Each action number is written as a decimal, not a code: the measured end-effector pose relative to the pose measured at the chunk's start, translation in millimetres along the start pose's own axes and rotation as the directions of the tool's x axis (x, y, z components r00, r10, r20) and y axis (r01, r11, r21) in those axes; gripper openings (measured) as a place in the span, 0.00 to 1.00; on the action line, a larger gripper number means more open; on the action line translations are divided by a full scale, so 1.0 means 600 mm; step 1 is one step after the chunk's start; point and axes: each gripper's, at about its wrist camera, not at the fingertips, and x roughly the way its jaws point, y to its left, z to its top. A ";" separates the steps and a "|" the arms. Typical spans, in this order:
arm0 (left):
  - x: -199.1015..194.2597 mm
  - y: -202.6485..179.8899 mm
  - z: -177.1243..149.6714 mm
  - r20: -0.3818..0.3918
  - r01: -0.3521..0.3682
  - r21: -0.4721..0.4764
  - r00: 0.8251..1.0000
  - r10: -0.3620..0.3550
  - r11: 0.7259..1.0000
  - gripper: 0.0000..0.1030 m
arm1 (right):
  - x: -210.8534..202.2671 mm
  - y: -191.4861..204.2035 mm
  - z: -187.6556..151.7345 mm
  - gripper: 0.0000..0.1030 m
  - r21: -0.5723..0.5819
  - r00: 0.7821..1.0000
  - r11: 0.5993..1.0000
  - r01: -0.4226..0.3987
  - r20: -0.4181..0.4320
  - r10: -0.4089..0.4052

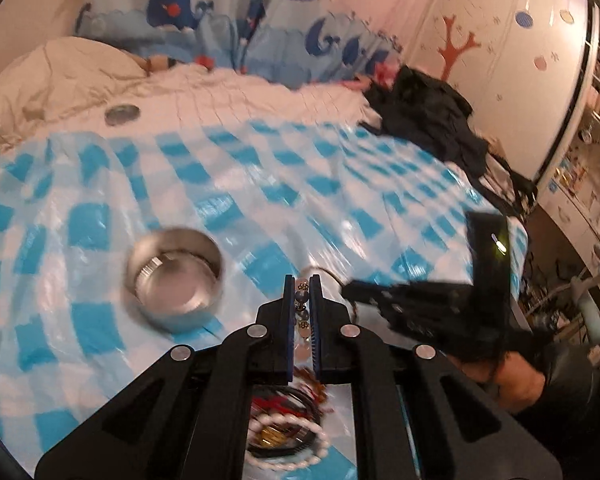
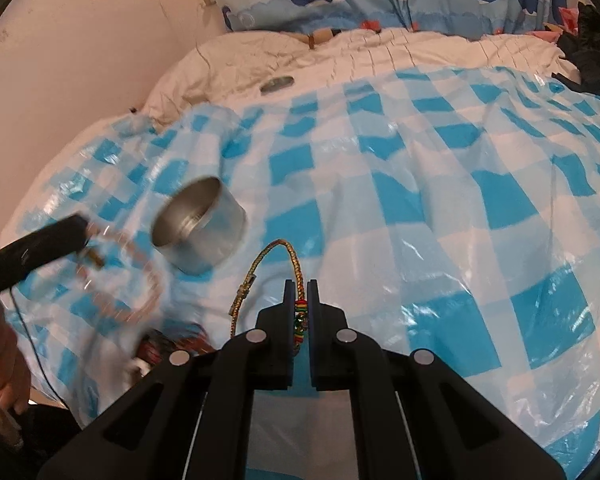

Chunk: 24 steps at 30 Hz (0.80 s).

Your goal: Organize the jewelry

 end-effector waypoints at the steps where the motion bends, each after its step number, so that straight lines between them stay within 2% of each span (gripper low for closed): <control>1: -0.004 0.014 0.012 0.017 -0.008 -0.018 1.000 0.008 1.000 0.06 | -0.003 0.006 0.004 0.06 0.000 1.000 1.000 -0.010 0.010 0.010; 6: 0.000 0.065 0.045 0.062 0.014 -0.084 0.998 -0.008 0.996 0.06 | -0.021 0.046 0.027 0.06 -0.009 0.993 0.997 -0.080 0.082 0.081; 9: 0.037 0.092 0.053 0.025 0.015 -0.114 1.000 -0.013 0.993 0.06 | -0.023 0.063 0.038 0.06 -0.010 0.989 0.995 -0.104 0.108 0.104; 10: 0.060 0.108 0.050 -0.013 -0.034 -0.126 0.999 0.032 0.991 0.06 | -0.021 0.066 0.041 0.06 -0.010 0.988 0.994 -0.106 0.111 0.106; 12: 0.094 0.141 0.036 -0.097 -0.093 -0.176 0.992 0.077 0.980 0.06 | -0.014 0.074 0.046 0.06 -0.018 0.988 0.994 -0.106 0.111 0.108; 15: 0.097 0.171 0.018 -0.147 -0.192 -0.217 0.976 0.162 0.957 0.06 | -0.004 0.079 0.051 0.06 -0.025 0.989 0.994 -0.109 0.102 0.111; 16: 0.087 0.177 0.016 -0.135 -0.187 -0.233 0.978 0.159 0.954 0.07 | 0.000 0.082 0.055 0.06 -0.028 0.989 0.993 -0.111 0.098 0.113; 18: 0.065 0.182 0.015 -0.111 -0.199 -0.249 0.978 0.176 0.948 0.13 | 0.010 0.095 0.066 0.06 -0.045 0.989 0.993 -0.113 0.090 0.117; 20: 0.039 0.185 0.010 -0.085 -0.221 -0.252 0.975 0.206 0.942 0.26 | 0.017 0.107 0.077 0.06 -0.061 0.988 0.991 -0.119 0.090 0.124; 24: 0.002 0.188 0.001 -0.064 -0.225 -0.269 0.974 0.216 0.937 0.33 | 0.054 0.138 0.112 0.06 -0.080 0.987 0.988 -0.128 0.082 0.135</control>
